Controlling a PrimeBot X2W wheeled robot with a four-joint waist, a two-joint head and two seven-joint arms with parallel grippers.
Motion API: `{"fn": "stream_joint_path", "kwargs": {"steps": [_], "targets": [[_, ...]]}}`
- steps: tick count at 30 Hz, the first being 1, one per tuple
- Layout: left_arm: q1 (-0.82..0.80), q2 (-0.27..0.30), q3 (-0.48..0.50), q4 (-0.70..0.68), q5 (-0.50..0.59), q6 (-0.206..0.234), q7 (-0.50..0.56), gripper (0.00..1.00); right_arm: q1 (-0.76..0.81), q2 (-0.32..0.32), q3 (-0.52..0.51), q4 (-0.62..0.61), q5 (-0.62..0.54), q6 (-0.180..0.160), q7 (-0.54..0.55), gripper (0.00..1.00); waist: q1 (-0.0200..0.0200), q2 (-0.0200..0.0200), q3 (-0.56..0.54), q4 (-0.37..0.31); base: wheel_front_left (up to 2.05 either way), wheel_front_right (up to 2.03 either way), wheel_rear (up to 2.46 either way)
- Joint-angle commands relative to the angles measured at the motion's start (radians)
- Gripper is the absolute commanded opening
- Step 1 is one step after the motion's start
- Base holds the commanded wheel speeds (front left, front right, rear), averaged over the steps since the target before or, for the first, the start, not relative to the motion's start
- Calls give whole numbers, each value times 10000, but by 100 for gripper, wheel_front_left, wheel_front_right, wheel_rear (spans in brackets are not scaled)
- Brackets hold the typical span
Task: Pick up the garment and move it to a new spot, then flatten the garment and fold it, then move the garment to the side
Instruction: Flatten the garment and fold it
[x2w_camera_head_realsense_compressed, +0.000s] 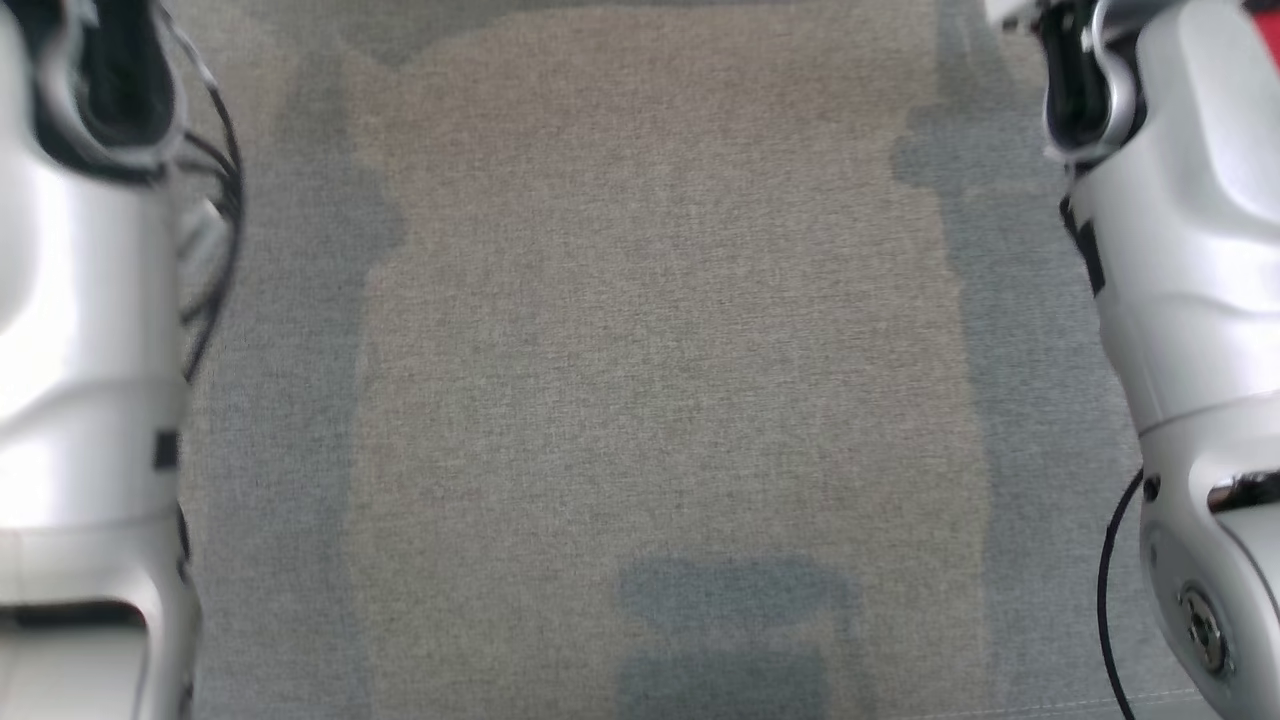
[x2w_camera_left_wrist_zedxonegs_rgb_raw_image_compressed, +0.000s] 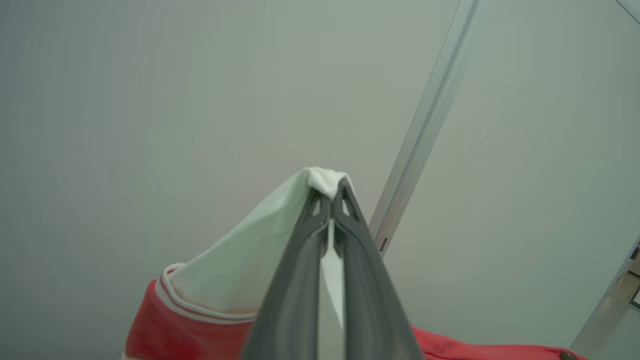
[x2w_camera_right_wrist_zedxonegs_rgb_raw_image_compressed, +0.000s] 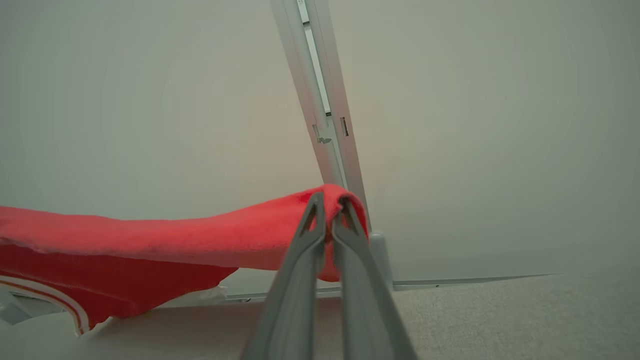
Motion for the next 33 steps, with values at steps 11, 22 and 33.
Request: {"fn": "stream_joint_path", "kwargs": {"steps": [11,22,33], "targets": [[3929,729,-586,-2693,-1225,-71,-731,0,2860,-423,748,-1986,2095,1,-248,0,-2,0,61,286,0,0,0],[8223,425,74,-5433,-1162,232,-949,0,6810,-698,162,-5206,2490,1,-251,0,-2,0,-1188,404,0,0,0],[11229,-577,764,-6342,-1358,145,-964,0,10062,144,-704,-7089,2138,0,-252,0,-2,0,-3051,444,0,0,0]]}}
